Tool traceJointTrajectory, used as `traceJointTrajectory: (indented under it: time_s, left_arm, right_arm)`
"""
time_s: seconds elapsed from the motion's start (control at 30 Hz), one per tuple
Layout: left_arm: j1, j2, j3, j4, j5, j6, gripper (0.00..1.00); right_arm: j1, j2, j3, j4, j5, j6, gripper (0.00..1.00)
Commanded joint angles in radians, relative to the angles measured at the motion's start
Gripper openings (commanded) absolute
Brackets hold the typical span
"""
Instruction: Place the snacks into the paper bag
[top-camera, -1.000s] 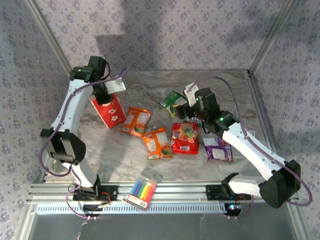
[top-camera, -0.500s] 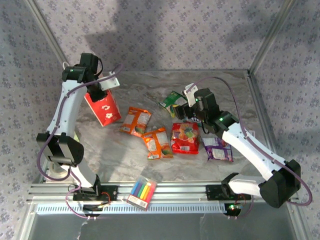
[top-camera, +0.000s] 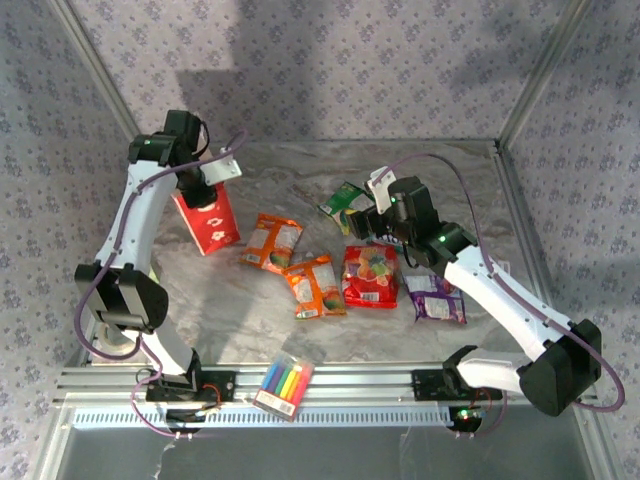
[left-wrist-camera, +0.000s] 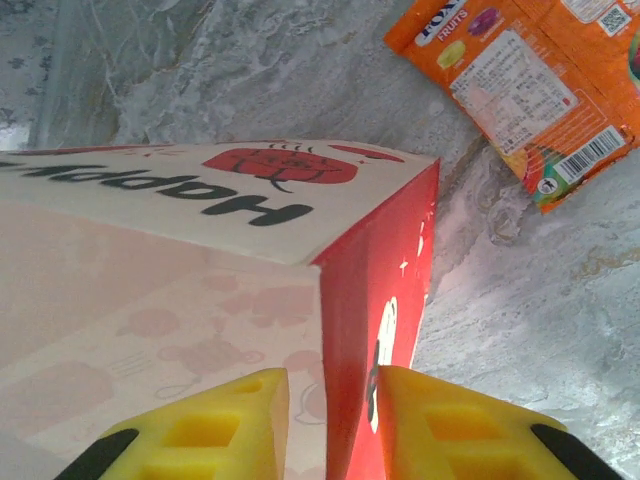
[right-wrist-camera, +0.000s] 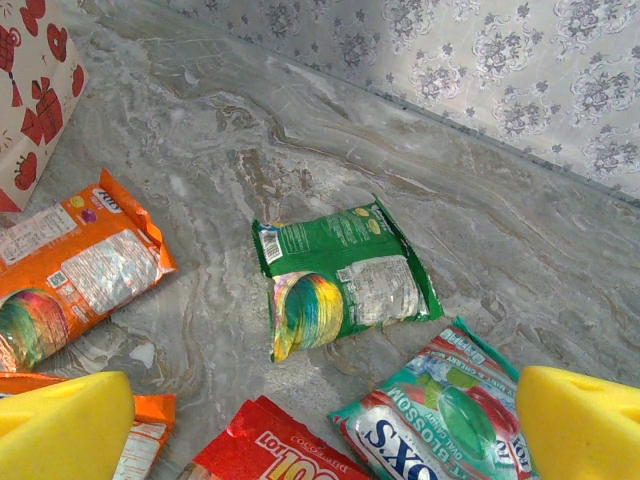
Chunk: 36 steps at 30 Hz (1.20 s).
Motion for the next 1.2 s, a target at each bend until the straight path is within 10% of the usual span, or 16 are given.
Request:
traceJointTrajectory:
  time_s: [0.0, 0.27, 0.5, 0.8, 1.17]
  left_arm:
    - [-0.013, -0.040, 0.003, -0.014, 0.021, -0.028, 0.32]
    - [-0.082, -0.114, 0.035, -0.019, -0.069, -0.191, 0.45]
    - [-0.030, -0.084, 0.222, -0.106, -0.107, -0.701, 0.71]
    - [0.058, -0.194, 0.100, -0.015, -0.196, -1.163, 0.71]
    - [0.140, -0.345, -0.126, 0.128, -0.186, -1.325, 0.72]
  right_arm:
    - [0.007, -0.005, 0.019, 0.000, -0.001, -0.001, 1.00]
    - [0.008, -0.009, 0.020, -0.003, -0.005, -0.018, 1.00]
    - [0.004, -0.026, 0.009, 0.004, -0.006, -0.033, 1.00]
    - [-0.003, -0.037, -0.002, 0.010, -0.018, -0.051, 1.00]
    - [-0.029, -0.040, -0.026, 0.033, -0.047, -0.057, 1.00]
